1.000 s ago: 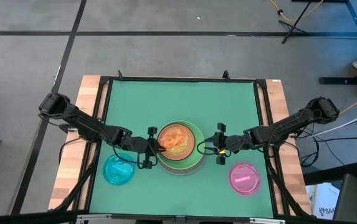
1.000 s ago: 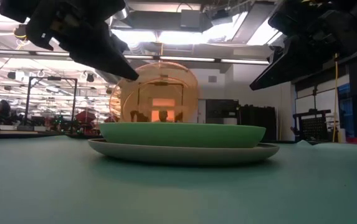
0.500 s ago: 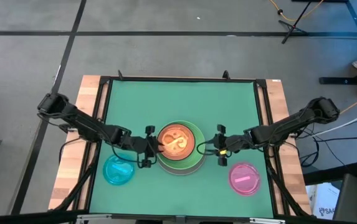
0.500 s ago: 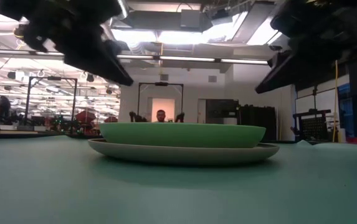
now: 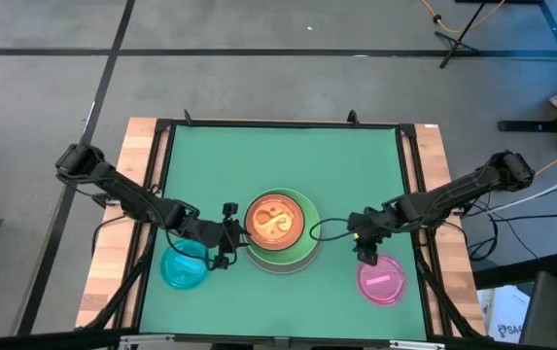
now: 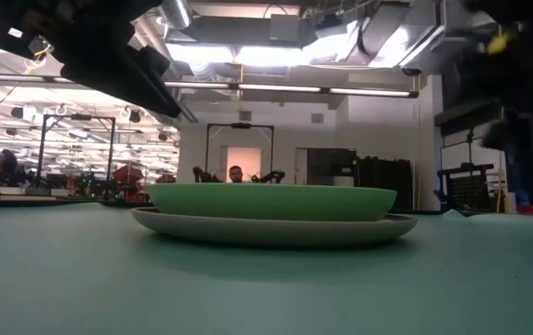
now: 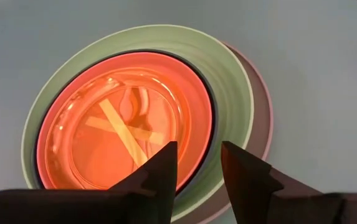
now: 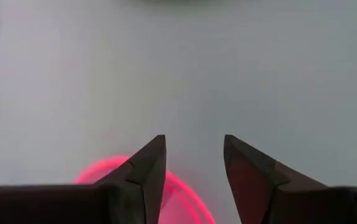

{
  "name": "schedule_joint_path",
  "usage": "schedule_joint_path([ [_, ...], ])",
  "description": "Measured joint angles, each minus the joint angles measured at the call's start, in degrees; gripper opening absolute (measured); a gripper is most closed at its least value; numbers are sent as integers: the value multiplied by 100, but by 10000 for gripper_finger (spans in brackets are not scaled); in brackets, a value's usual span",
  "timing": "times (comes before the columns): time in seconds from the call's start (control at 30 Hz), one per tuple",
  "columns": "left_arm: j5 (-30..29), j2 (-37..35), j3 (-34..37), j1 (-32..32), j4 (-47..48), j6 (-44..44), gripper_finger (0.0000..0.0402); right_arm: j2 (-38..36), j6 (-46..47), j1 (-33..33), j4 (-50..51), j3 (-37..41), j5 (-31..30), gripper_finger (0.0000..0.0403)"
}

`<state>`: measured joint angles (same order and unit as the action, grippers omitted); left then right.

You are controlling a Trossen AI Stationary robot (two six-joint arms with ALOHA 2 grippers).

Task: Stack plastic plates
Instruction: Stack the pink plate on the light orange plate

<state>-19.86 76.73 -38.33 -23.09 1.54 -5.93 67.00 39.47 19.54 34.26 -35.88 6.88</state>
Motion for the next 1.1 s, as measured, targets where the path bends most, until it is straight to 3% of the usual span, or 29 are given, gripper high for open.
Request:
schedule_joint_path([
  [0.23,-50,0,0,2,0,-9,118,2,936,81,1265,311,614,152],
  [0.47,-50,0,0,2,-1,0,118,2,1101,778,1150,370,669,152],
  [0.8,-192,2,0,9,-4,4,118,4,1175,1695,1004,372,-314,152],
  [0.97,-201,2,0,9,-6,4,118,59,1171,1800,829,372,-771,152],
  [1.1,-201,2,0,9,-4,2,118,256,1115,1794,594,373,-760,152],
])
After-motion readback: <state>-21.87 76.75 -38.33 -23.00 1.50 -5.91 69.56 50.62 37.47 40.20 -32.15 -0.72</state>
